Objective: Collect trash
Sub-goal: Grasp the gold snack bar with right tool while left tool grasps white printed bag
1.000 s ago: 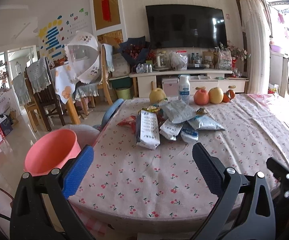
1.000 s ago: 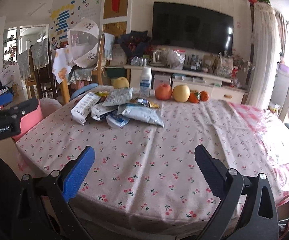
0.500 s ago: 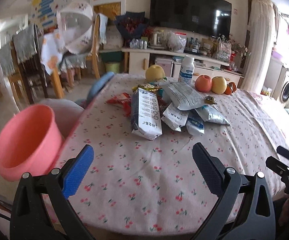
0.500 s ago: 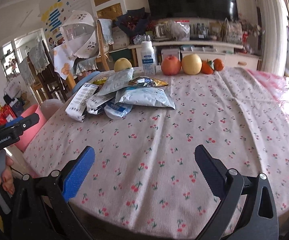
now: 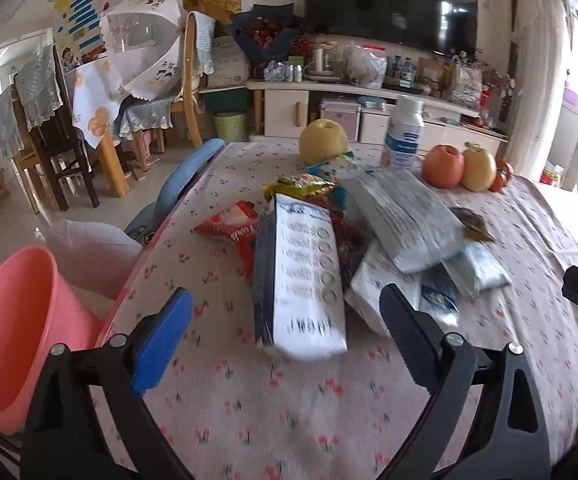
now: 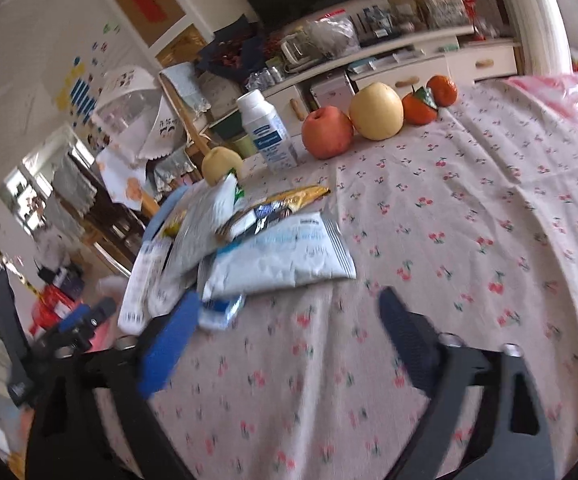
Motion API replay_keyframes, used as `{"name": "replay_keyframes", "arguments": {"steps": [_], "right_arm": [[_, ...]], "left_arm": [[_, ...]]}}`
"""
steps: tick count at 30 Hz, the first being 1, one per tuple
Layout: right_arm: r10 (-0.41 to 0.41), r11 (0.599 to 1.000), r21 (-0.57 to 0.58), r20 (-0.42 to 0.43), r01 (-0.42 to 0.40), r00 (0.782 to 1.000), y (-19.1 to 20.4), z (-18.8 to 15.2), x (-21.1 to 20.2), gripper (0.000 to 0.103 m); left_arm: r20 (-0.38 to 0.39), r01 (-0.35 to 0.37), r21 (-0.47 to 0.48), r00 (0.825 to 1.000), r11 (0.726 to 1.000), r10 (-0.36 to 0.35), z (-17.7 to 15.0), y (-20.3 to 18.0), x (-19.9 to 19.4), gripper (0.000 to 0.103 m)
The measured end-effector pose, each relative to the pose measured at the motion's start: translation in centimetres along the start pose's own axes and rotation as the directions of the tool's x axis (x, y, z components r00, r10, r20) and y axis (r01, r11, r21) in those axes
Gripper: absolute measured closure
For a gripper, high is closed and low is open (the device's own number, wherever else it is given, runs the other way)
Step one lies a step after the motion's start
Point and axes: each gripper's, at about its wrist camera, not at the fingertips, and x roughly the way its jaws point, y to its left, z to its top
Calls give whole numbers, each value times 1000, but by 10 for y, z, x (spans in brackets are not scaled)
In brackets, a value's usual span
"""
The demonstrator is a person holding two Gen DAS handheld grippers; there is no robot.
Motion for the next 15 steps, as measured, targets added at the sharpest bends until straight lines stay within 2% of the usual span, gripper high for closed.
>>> {"name": "replay_keyframes", "arguments": {"steps": [6,11,15], "right_arm": [[67,993,93,-14,-66,998,-9,27,37,22],[82,990,122,-53,-76,995,-9,44,69,22],[93,988,126,-51,-86,994,-8,55,88,22]], "left_arm": [[-19,-45,32,999,998,45,15,-7,28,9],[-42,-98,112,994,989,103,20,-22,47,9],[-67,-140,153,986,978,152,20,-27,60,9]]}}
